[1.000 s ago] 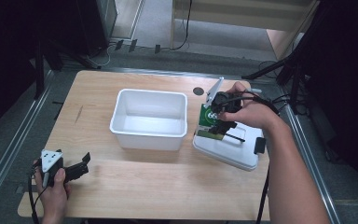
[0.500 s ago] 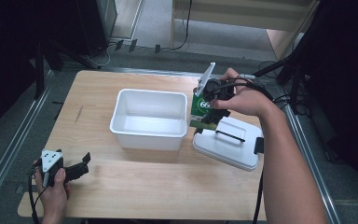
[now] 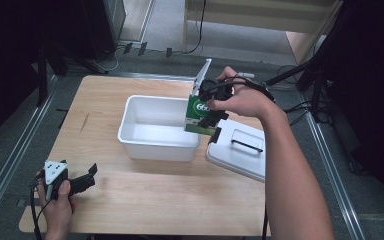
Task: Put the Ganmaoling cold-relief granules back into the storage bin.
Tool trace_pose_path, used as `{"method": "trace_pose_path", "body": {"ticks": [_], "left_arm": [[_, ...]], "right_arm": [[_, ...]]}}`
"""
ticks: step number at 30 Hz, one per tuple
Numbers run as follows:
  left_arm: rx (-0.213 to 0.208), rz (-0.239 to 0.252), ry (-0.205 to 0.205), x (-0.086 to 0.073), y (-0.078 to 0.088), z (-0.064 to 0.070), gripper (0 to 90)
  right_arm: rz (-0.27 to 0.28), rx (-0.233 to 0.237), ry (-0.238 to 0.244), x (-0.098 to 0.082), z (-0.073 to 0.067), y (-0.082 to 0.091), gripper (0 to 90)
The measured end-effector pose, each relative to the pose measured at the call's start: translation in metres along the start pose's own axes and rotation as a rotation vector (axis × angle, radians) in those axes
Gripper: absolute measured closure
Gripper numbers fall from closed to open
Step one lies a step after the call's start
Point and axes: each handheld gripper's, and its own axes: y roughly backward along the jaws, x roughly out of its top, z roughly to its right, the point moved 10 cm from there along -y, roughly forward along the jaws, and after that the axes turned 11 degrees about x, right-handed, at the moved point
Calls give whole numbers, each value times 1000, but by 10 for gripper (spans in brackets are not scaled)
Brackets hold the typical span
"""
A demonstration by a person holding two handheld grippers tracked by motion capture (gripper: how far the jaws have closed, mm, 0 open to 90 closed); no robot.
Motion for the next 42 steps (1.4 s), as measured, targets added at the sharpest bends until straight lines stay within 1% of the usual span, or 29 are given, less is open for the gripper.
{"method": "trace_pose_path", "body": {"ticks": [1, 2, 4, 6, 9, 16, 20, 21, 26, 27, 29, 30, 31, 33, 36, 37, 42], "left_arm": [[-1, 2, 1, 0, 0, 0, 0], [-1, 2, 1, 0, 0, 0, 0], [-1, 0, 1, 0, 0, 0, 0], [-1, 2, 0, 0, 0, 0, 0], [-2, 4, 2, 0, 0, 1, 0], [-4, 3, 1, 0, 1, 1, 0], [-4, 4, 2, 0, 0, 1, 0], [-4, 4, 1, 0, 1, 1, 0], [-6, 4, 4, 0, 1, 1, 0], [-7, 4, 4, 0, 1, 1, 0], [-7, 3, 4, 0, 1, 0, 0], [-8, 3, 4, 0, 1, 0, 0], [-7, 2, 4, 0, 1, 0, 0], [-8, 4, 6, 0, 1, 0, 0], [-8, 4, 6, 0, 1, 0, 0], [-8, 5, 6, 0, 1, 0, 0], [-9, 4, 5, 0, 1, 0, 0]], "right_arm": [[0, -2, 9, 6, 0, -3, 157], [0, -2, 9, 6, 0, -3, 157], [2, 8, 27, 14, 0, -8, 157], [0, 5, 23, 16, 0, -9, 157], [-1, 2, 35, 24, 1, -16, 157], [-4, -9, 55, 33, 5, -27, 157], [-2, -9, 51, 35, 6, -30, 157], [-2, -12, 63, 36, 8, -33, 157], [-13, -22, 75, 36, 10, -40, 157], [-18, -20, 86, 36, 10, -43, 157], [-16, -13, 92, 37, 10, -44, 156], [-19, -11, 81, 36, 10, -46, 156], [-22, -10, 101, 36, 11, -48, 156], [-27, -12, 106, 35, 12, -51, 156], [-29, -9, 103, 33, 13, -54, 156], [-30, -2, 108, 32, 14, -58, 156], [-33, -2, 110, 29, 15, -63, 156]]}}
